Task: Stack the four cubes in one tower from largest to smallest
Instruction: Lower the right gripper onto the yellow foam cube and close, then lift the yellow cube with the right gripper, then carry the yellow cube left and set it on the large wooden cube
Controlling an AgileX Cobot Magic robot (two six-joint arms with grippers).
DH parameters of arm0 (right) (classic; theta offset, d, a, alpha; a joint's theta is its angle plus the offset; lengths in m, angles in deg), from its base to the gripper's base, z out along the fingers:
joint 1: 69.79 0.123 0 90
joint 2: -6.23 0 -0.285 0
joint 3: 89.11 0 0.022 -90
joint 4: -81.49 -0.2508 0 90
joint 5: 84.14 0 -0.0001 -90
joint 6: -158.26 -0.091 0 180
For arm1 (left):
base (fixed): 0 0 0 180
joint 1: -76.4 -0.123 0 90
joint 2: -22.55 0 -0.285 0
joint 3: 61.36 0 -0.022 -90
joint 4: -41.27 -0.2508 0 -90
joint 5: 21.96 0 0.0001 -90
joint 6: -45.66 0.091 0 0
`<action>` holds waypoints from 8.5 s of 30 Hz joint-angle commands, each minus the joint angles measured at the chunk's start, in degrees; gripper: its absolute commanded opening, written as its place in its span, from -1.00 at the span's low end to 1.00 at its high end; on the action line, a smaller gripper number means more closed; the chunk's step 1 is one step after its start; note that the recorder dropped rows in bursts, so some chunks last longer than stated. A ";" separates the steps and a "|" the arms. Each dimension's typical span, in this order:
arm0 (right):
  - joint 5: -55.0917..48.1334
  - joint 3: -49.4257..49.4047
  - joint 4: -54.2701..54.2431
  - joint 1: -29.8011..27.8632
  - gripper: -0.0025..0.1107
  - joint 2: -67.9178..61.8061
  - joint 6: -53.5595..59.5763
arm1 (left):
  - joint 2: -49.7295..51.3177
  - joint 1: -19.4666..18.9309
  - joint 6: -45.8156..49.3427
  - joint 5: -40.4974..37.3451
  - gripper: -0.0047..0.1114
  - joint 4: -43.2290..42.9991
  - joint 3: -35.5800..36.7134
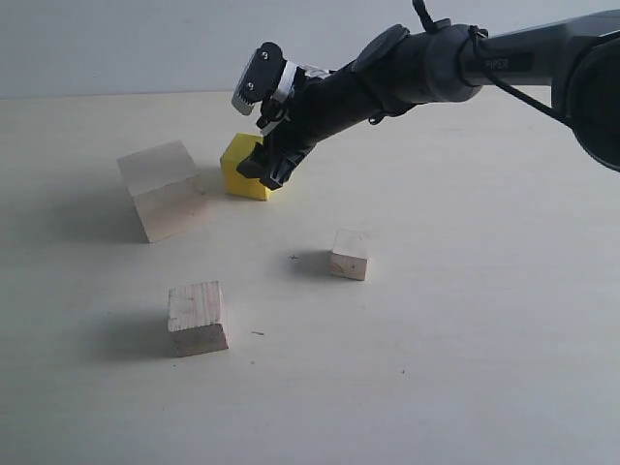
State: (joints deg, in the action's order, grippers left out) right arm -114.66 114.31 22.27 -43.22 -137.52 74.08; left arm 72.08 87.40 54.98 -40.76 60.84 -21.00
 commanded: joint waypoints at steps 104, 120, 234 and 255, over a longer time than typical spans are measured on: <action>17.60 0.45 6.76 4.11 0.81 -0.83 -62.01 | 0.17 0.39 0.14 0.79 -0.92 1.19 0.19; 18.36 0.45 7.84 4.11 0.77 -3.63 -62.88 | -1.23 0.39 0.93 0.79 -0.92 1.80 0.19; 0.67 12.51 62.66 20.70 -0.91 1.76 -116.28 | -1.21 0.39 1.26 0.56 -0.92 2.04 0.19; -3.00 14.87 58.36 20.70 0.58 5.15 -119.41 | -1.31 0.39 1.26 0.45 -0.92 2.17 0.19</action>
State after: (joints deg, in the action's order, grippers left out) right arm -115.80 127.43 80.30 -22.41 -134.93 -45.37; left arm 71.11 87.40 56.09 -40.91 62.45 -21.00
